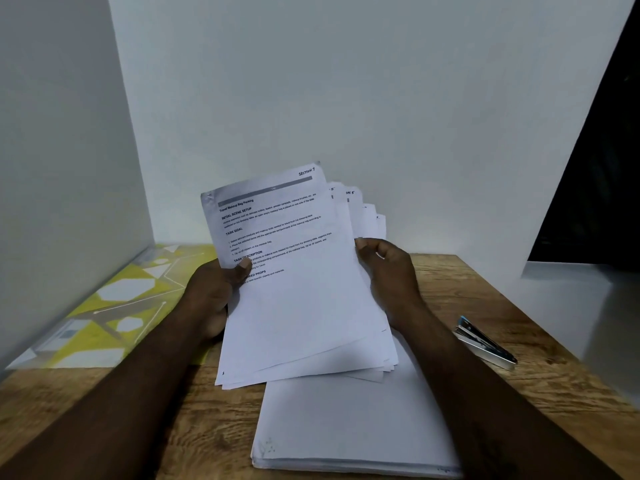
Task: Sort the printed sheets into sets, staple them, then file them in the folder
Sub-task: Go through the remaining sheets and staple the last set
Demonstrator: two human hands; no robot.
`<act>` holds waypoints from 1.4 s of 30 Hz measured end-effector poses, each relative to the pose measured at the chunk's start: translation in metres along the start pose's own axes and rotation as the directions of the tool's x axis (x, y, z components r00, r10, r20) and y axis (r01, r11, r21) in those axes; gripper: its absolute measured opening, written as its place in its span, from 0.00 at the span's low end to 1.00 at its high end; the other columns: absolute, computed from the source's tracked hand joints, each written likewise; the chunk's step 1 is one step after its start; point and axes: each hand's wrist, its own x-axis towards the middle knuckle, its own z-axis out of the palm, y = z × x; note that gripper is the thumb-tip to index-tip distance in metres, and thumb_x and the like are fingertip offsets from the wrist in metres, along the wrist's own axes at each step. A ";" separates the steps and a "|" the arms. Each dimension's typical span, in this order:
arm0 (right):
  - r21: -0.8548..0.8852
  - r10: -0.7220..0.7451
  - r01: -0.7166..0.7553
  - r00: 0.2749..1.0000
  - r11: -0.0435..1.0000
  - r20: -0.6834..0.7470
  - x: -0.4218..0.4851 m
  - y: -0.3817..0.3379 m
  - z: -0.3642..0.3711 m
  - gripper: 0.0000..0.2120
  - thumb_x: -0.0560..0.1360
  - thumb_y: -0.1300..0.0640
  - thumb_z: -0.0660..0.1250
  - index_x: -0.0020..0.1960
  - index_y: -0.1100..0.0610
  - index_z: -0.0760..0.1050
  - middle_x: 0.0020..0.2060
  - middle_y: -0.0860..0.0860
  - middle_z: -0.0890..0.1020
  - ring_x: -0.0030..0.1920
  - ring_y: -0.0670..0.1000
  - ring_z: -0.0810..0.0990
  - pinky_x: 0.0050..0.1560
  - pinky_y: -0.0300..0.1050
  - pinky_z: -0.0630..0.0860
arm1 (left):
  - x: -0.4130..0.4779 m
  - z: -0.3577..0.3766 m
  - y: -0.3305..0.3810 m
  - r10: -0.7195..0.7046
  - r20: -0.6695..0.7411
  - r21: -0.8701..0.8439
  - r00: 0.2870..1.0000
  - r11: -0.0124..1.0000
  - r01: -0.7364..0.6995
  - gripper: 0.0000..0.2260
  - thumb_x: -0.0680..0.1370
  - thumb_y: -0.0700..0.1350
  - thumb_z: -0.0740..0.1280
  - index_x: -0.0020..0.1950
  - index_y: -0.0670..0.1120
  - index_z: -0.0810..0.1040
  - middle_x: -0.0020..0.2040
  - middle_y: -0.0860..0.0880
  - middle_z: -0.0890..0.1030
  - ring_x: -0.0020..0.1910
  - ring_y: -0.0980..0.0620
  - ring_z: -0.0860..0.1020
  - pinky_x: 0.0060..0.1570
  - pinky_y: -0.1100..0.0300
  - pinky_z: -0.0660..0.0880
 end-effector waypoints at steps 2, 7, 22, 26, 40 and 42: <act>-0.030 0.035 -0.033 0.998 0.999 0.052 -0.002 0.000 0.002 0.11 0.74 0.43 0.77 0.45 0.51 0.87 0.49 0.48 0.89 0.55 0.52 0.86 0.68 0.59 0.79 | -0.001 0.000 0.000 -0.001 0.011 -0.004 1.000 1.000 0.001 0.07 0.83 0.37 0.66 0.58 0.44 0.81 0.46 0.49 0.89 0.41 0.49 0.88 0.37 0.58 0.83; -0.045 0.045 -0.043 0.998 0.998 0.047 -0.002 -0.004 0.003 0.19 0.62 0.37 0.80 0.40 0.51 0.85 0.46 0.47 0.86 0.50 0.51 0.83 0.60 0.54 0.79 | 0.000 0.001 0.001 -0.012 -0.005 -0.011 1.000 1.000 0.012 0.06 0.83 0.37 0.67 0.57 0.43 0.82 0.46 0.48 0.89 0.40 0.49 0.88 0.35 0.57 0.83; -0.022 -0.038 0.038 0.999 0.999 -0.013 -0.005 -0.007 -0.001 0.19 0.81 0.47 0.72 0.36 0.52 0.70 0.32 0.43 0.69 0.33 0.46 0.64 0.35 0.42 0.63 | 0.005 -0.002 -0.001 -0.035 -0.030 0.015 0.999 0.999 0.036 0.06 0.82 0.38 0.68 0.58 0.42 0.82 0.49 0.45 0.89 0.43 0.45 0.87 0.48 0.49 0.81; -0.084 -0.079 0.075 0.996 0.994 -0.051 -0.007 -0.008 0.000 0.13 0.81 0.49 0.73 0.39 0.47 0.75 0.40 0.40 0.78 0.45 0.45 0.75 0.45 0.41 0.71 | 0.007 -0.003 -0.003 -0.033 -0.035 0.016 0.999 0.999 0.033 0.06 0.82 0.38 0.68 0.58 0.43 0.83 0.48 0.46 0.89 0.44 0.44 0.87 0.49 0.49 0.81; -0.110 -0.181 0.172 0.981 0.979 -0.077 -0.011 -0.011 0.002 0.09 0.75 0.53 0.80 0.47 0.42 0.82 0.51 0.39 0.85 0.62 0.43 0.80 0.58 0.34 0.72 | 0.010 -0.006 -0.005 -0.041 -0.027 0.011 0.999 0.999 0.041 0.07 0.81 0.39 0.70 0.58 0.43 0.83 0.53 0.43 0.88 0.45 0.43 0.87 0.49 0.47 0.82; -0.109 -0.203 0.195 0.976 0.975 -0.072 -0.011 -0.010 0.002 0.11 0.75 0.54 0.80 0.49 0.41 0.82 0.51 0.39 0.86 0.61 0.43 0.81 0.58 0.32 0.72 | 0.011 -0.007 -0.006 -0.051 -0.004 -0.006 0.999 0.999 0.051 0.10 0.81 0.39 0.70 0.62 0.42 0.83 0.56 0.41 0.87 0.49 0.40 0.87 0.53 0.45 0.82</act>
